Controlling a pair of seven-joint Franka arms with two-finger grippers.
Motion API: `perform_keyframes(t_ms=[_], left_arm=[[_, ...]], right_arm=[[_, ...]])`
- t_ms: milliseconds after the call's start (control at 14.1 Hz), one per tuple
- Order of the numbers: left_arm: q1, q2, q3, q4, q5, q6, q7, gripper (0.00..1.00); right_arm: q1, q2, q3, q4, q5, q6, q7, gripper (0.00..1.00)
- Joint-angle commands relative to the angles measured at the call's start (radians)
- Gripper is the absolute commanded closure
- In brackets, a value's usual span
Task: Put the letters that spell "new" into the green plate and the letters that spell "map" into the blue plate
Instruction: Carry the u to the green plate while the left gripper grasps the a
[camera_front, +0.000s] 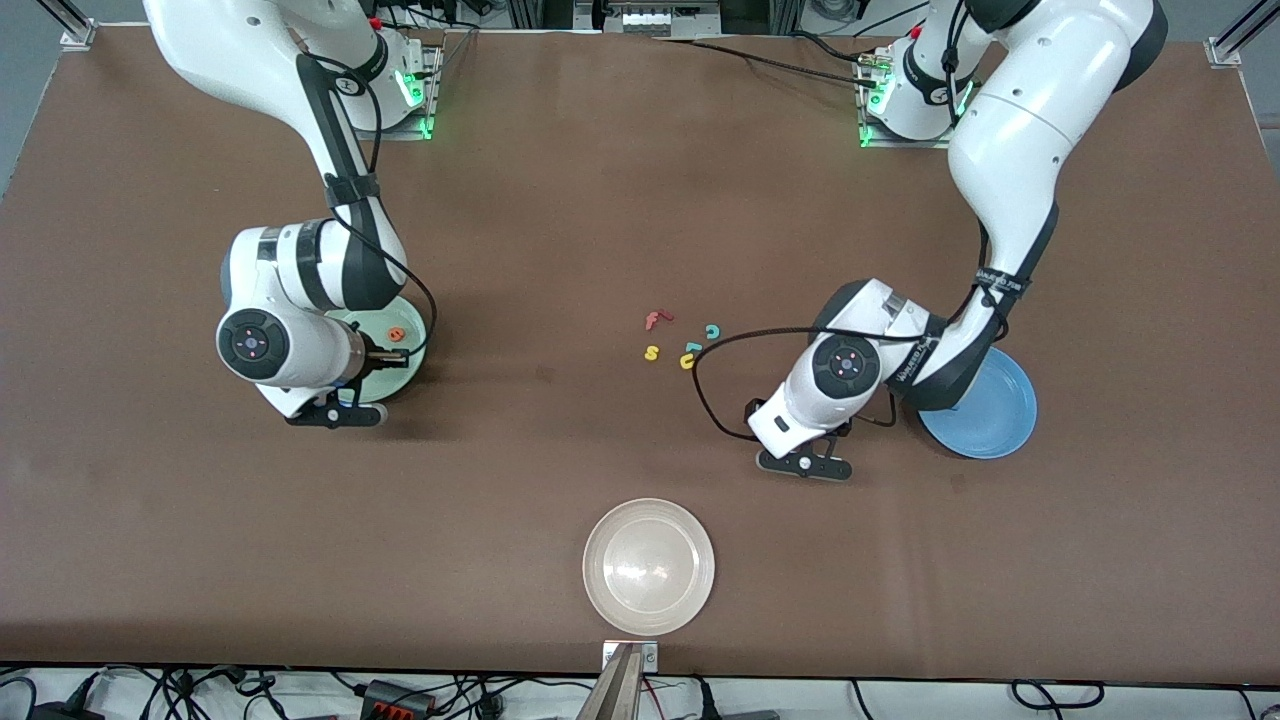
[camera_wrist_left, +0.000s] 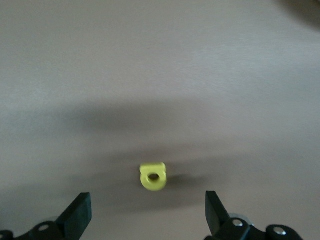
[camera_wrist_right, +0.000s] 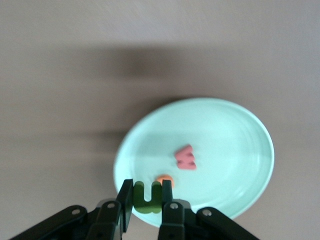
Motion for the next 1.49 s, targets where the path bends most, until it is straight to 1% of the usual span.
perform_keyframes(t_ms=[0, 71, 142, 284, 426, 496, 567, 638, 780, 993, 1064, 1135, 1206, 1418], left_arm=[[0.006, 0.044, -0.005, 0.042, 0.012, 0.014, 0.024, 0.06], [0.004, 0.051, -0.005, 0.042, 0.004, 0.015, 0.024, 0.12], [0.004, 0.060, -0.005, 0.042, 0.004, 0.017, 0.024, 0.14], [0.009, 0.064, -0.005, 0.040, 0.004, 0.041, 0.024, 0.27], [0.006, 0.067, -0.005, 0.039, 0.004, 0.046, 0.021, 0.39], [0.001, 0.064, -0.005, 0.033, 0.006, 0.046, 0.014, 0.49], [-0.002, 0.064, -0.003, 0.033, 0.009, 0.044, 0.003, 0.63], [0.001, 0.065, -0.003, 0.033, 0.019, 0.046, 0.012, 0.79], [0.007, 0.065, -0.003, 0.031, 0.021, 0.046, 0.018, 0.88], [0.012, 0.053, -0.003, 0.029, 0.023, 0.035, 0.023, 0.91], [0.016, 0.033, -0.003, 0.028, 0.021, 0.027, 0.046, 0.91], [0.026, 0.001, -0.003, 0.028, 0.021, -0.011, 0.069, 0.91], [0.045, -0.024, -0.006, 0.033, 0.021, -0.070, 0.081, 0.91], [0.133, -0.102, -0.010, 0.036, 0.020, -0.247, 0.179, 0.90]], right_arm=[[0.000, -0.031, -0.007, -0.079, -0.001, 0.023, -0.009, 0.83], [0.000, -0.031, -0.010, -0.088, -0.001, 0.022, -0.009, 0.83], [-0.001, -0.029, -0.025, -0.105, -0.001, 0.023, -0.009, 0.83], [-0.006, -0.029, -0.034, -0.139, -0.001, 0.043, -0.011, 0.83], [-0.009, -0.029, -0.039, -0.198, -0.001, 0.113, -0.011, 0.82], [-0.007, -0.032, -0.050, -0.226, -0.001, 0.152, -0.011, 0.82], [-0.009, -0.033, -0.054, -0.236, -0.001, 0.166, -0.011, 0.82], [-0.015, -0.028, -0.056, -0.236, -0.001, 0.169, -0.011, 0.82], [-0.035, -0.020, -0.056, -0.234, -0.001, 0.176, -0.012, 0.82], [-0.058, 0.003, -0.054, -0.234, -0.001, 0.219, -0.048, 0.80], [-0.059, 0.009, -0.054, -0.236, -0.001, 0.233, -0.052, 0.74], [-0.059, 0.009, -0.054, -0.236, -0.001, 0.233, -0.052, 0.46], [-0.059, 0.004, -0.054, -0.236, 0.002, 0.229, -0.048, 0.00], [-0.061, -0.054, -0.060, -0.213, 0.006, 0.158, -0.035, 0.00]])
